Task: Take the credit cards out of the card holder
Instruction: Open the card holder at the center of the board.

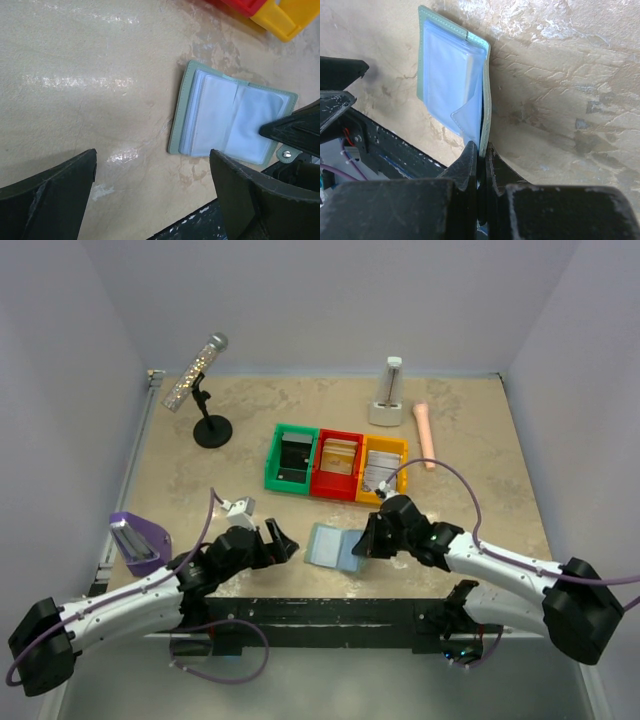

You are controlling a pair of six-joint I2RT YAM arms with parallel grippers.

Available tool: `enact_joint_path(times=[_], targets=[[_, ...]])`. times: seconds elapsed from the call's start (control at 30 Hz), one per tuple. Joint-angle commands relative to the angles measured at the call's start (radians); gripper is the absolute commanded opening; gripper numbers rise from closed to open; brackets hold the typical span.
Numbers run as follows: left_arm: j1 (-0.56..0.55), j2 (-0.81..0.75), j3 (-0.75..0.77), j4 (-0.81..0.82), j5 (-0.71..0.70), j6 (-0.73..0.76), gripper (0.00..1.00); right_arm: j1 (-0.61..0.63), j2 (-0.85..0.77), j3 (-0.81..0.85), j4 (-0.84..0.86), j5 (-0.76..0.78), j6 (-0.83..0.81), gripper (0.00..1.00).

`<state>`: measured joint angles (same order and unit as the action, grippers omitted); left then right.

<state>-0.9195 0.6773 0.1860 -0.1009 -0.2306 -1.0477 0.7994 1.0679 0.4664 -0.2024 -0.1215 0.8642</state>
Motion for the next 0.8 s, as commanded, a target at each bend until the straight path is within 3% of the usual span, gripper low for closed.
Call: enact_joint_path(times=[0.0,0.13,0.17,0.23,0.43,0.57,0.77], targets=[[0.001,0.021,0.108,-0.111,0.005,0.020,1.00,-0.002,0.013,0.017,0.051,0.029,0.012,0.00],[0.001,-0.071,0.021,0.036,0.063,0.054,0.98,0.000,0.015,0.008,0.054,0.034,0.009,0.00],[0.001,-0.090,-0.005,0.084,0.083,0.061,0.88,-0.002,0.015,0.003,0.058,0.037,0.009,0.00],[-0.001,-0.079,-0.031,0.162,0.117,0.057,0.79,-0.002,0.021,-0.006,0.063,0.042,0.013,0.00],[-0.007,0.218,0.019,0.357,0.264,0.049,0.53,0.000,0.063,-0.008,0.084,0.043,0.024,0.00],[-0.009,0.396,0.096,0.435,0.306,0.067,0.48,-0.002,0.083,0.000,0.081,0.043,0.026,0.00],[-0.009,0.438,0.159,0.483,0.315,0.112,0.49,-0.002,0.087,0.014,0.038,0.039,-0.014,0.00]])
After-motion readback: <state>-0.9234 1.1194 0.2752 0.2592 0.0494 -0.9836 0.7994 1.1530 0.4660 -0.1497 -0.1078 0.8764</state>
